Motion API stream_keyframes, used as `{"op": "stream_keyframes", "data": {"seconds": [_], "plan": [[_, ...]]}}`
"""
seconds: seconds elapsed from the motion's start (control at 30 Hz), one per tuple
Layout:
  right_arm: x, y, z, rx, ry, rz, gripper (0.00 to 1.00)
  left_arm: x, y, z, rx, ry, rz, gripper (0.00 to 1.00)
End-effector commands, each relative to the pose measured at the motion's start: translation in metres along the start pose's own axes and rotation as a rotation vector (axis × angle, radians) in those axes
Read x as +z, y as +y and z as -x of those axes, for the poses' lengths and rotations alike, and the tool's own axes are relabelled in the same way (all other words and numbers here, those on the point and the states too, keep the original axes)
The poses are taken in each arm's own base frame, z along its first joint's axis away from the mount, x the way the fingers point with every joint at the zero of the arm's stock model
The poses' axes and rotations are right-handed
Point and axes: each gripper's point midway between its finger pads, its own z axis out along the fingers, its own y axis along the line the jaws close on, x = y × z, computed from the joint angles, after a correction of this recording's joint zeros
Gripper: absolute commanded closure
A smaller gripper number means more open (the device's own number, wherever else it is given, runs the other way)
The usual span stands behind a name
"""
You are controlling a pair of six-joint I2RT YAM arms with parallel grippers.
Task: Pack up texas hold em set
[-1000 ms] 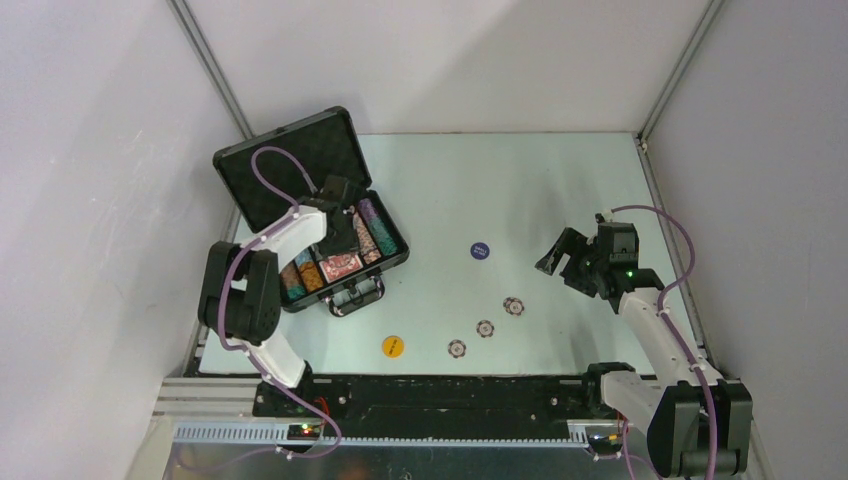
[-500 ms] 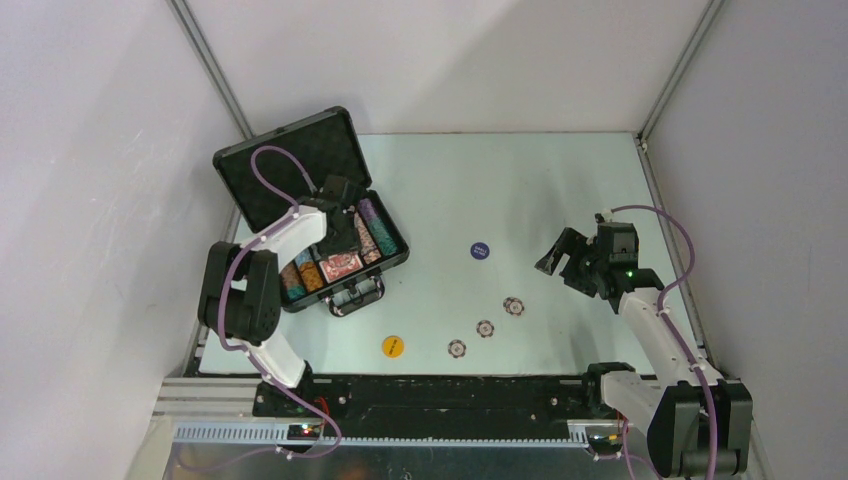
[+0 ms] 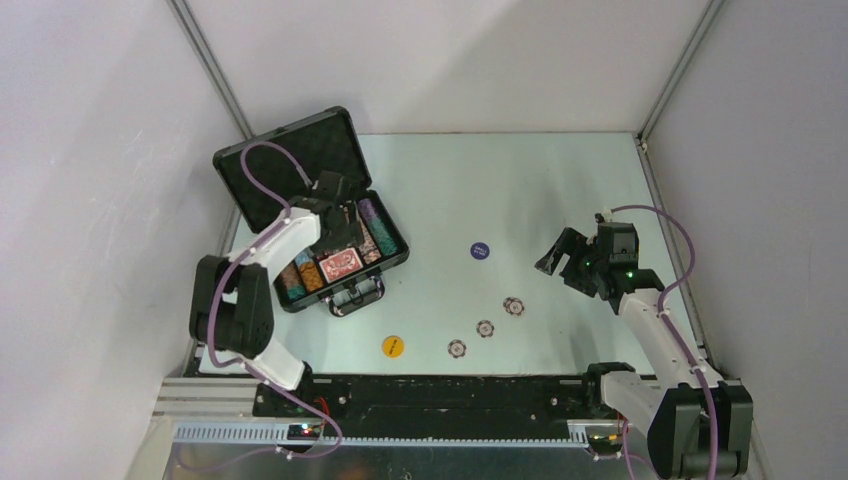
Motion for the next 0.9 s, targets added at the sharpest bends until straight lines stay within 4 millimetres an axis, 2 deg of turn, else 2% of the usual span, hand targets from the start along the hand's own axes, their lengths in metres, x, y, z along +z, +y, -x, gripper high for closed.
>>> {"op": "stream_keyframes", "data": {"seconds": [0.0,0.17,0.2,0.23,0.33,0.43,0.5,0.7,0.87], "plan": [[-0.004,0.004,0.004,0.003,-0.028,0.011,0.13,-0.05,-0.002,0.038,-0.052,-0.163,-0.061,0.12],[-0.005,0.003,0.006,-0.029,-0.056,-0.082,0.15,-0.083,-0.005,0.047,-0.046,-0.215,-0.135,0.12],[-0.005,0.012,0.004,-0.065,-0.052,-0.088,0.15,-0.092,-0.003,0.049,-0.041,-0.234,-0.147,0.12],[-0.006,0.006,0.006,-0.081,-0.068,-0.149,0.15,-0.097,-0.003,0.05,-0.039,-0.246,-0.158,0.12],[0.001,0.014,-0.004,-0.12,-0.026,-0.189,0.14,-0.124,-0.003,0.053,-0.029,-0.304,-0.225,0.12],[0.013,0.012,-0.019,-0.11,0.052,-0.216,0.14,-0.151,0.001,0.055,-0.027,-0.369,-0.276,0.11],[0.018,0.011,-0.03,-0.11,0.096,-0.237,0.13,-0.162,0.005,0.054,-0.017,-0.394,-0.283,0.1],[0.025,0.015,-0.06,-0.126,0.149,-0.295,0.12,-0.167,0.016,0.048,-0.002,-0.41,-0.272,0.06],[0.027,0.021,-0.071,-0.072,0.143,-0.315,0.12,-0.169,0.025,0.047,-0.034,-0.415,-0.281,0.05]]}}
